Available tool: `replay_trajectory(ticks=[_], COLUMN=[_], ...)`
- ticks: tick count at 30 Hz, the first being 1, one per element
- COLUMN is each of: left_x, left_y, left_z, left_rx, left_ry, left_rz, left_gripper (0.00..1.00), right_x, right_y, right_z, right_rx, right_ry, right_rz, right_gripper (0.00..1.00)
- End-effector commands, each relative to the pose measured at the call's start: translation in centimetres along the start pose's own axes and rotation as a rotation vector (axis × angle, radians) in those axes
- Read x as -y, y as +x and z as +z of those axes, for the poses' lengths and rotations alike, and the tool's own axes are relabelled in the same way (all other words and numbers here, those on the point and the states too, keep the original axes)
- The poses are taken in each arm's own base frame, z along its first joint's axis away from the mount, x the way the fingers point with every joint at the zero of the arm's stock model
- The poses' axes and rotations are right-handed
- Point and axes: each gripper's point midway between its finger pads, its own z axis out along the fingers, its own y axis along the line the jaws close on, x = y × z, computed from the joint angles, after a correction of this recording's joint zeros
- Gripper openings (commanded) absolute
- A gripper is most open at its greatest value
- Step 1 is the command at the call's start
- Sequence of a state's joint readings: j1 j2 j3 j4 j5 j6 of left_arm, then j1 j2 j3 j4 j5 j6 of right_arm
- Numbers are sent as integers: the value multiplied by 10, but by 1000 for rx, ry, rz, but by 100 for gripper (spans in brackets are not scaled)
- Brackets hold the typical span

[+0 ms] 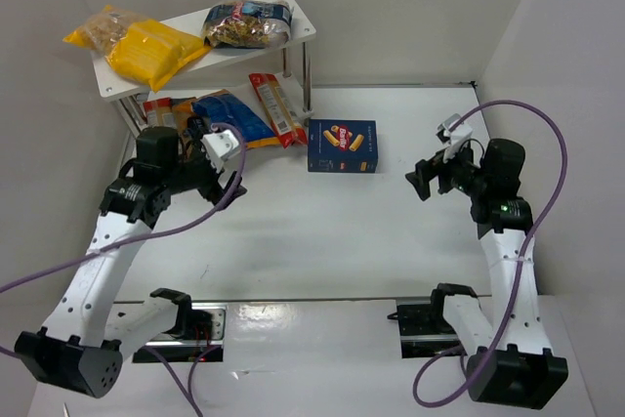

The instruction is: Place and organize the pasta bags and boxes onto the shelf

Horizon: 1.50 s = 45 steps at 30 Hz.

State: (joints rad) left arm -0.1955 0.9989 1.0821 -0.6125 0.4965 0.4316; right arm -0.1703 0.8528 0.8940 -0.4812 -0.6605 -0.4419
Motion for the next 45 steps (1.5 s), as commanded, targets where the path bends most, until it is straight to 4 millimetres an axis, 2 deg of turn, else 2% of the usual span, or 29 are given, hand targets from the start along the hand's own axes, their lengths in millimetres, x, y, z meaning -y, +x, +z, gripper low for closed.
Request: replay_trajectory(ticks=[1, 2, 3, 5, 7, 8, 10, 12, 13, 15, 16, 17, 19, 27, 45], left_x=[22, 19, 19, 10, -14, -31, -42, -47, -56, -59, -62, -57, -60, -59, -60], left_y=[9, 9, 10, 20, 23, 29, 40, 45, 55, 50, 58, 51, 55, 60, 60], left_z=[-13, -14, -15, -13, -27, -37, -49, -58, -68, -85, -92, -97, -103, -96, -97], left_rx=[-51, -44, -41, -52, -16, -19, -6, 23, 15, 64, 57, 92, 87, 61, 61], left_ry=[20, -10, -44, -131, -255, -370, -469, -519, -578, -618, -642, -629, -654, -617, -617], left_rz=[-181, -213, -311, -384, -417, -432, -459, -459, -472, -472, -469, -459, -459, -459, -453], left_gripper=[99, 99, 99, 99, 99, 99, 99, 99, 99, 99, 99, 99, 99, 99, 99], right_x=[-6, -5, 6, 17, 28, 33, 42, 47, 49, 51, 51, 54, 53, 51, 51], right_y=[-19, -15, -11, 5, 28, 30, 46, 47, 42, 41, 42, 40, 35, 38, 37], right_z=[-7, -7, -9, -8, -5, -8, -10, -10, -13, -16, -19, -20, -24, -22, -24], right_rx=[4, -14, -38, -90, -168, -174, -216, -210, -190, -181, -174, -166, -146, -152, -147], right_ry=[52, 73, 146, 231, 302, 330, 396, 427, 443, 464, 475, 493, 498, 487, 488], right_rz=[45, 74, 98, 188, 245, 248, 286, 291, 282, 276, 272, 277, 270, 273, 262], right_gripper=[100, 100, 100, 100, 100, 100, 100, 100, 100, 100, 100, 100, 100, 100, 100])
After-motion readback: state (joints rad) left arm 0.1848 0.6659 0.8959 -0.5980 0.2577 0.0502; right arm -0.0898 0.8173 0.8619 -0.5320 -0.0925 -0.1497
